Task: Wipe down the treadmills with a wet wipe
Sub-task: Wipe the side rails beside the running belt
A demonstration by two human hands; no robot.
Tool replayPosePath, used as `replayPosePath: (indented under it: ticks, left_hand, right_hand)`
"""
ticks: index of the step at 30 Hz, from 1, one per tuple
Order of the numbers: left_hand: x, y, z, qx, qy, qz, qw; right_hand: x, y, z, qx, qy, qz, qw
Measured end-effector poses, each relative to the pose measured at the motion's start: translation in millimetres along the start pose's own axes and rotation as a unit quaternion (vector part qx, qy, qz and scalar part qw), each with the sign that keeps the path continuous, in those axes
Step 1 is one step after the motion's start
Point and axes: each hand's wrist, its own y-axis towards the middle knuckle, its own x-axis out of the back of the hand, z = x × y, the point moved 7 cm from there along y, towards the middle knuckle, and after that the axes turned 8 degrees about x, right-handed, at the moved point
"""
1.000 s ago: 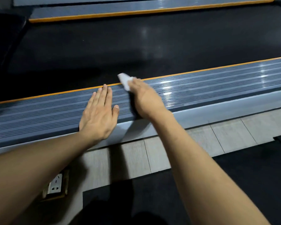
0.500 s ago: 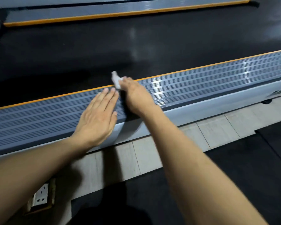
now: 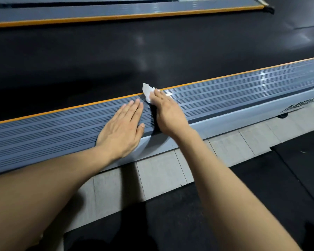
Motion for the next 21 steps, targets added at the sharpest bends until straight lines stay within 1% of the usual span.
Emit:
replayPosePath:
  ticks: [2, 5, 7, 9, 11, 13, 15, 16, 17, 19, 21]
  left_hand:
    - [2, -1, 0, 0.003, -0.004, 0.001, 1.0]
    - [2, -1, -1, 0.01, -0.003, 0.002, 1.0]
    - [1, -1, -2, 0.009, 0.001, 0.001, 1.0]
    - [2, -1, -3, 0.007, 0.006, -0.003, 1.0]
    - [2, -1, -3, 0.006, 0.014, -0.009, 1.0]
    - [2, 0, -3, 0.004, 0.021, -0.009, 1.0]
    - [2, 0, -2, 0.005, 0.022, -0.007, 1.0]
    - [2, 0, -2, 0.005, 0.021, -0.007, 1.0]
    - [2, 0, -2, 0.004, 0.022, -0.005, 1.0]
    - [2, 0, -1, 0.005, 0.019, 0.0, 1.0]
    - [3, -1, -2, 0.01, 0.014, 0.006, 1.0]
  right_hand:
    - [20, -9, -34, -0.043, -0.009, -0.022, 0.999]
    - [63, -43, -99, -0.143, -0.067, -0.074, 0.985]
    - [72, -61, -96, -0.172, -0.085, -0.082, 0.978]
    - [60, -69, -56, -0.132, -0.057, -0.117, 0.983]
    - [35, -73, -2, -0.054, -0.011, -0.124, 0.991]
    - [18, -80, 38, 0.014, 0.027, -0.076, 0.997]
    - [19, -85, 34, 0.037, 0.036, -0.047, 0.998]
    - [26, -86, 17, 0.027, 0.03, -0.054, 0.998]
    - [35, -88, -6, -0.003, 0.023, -0.069, 0.997]
    - [59, -93, -63, -0.09, -0.005, -0.116, 0.989]
    - [82, -101, -111, -0.163, -0.033, -0.133, 0.977]
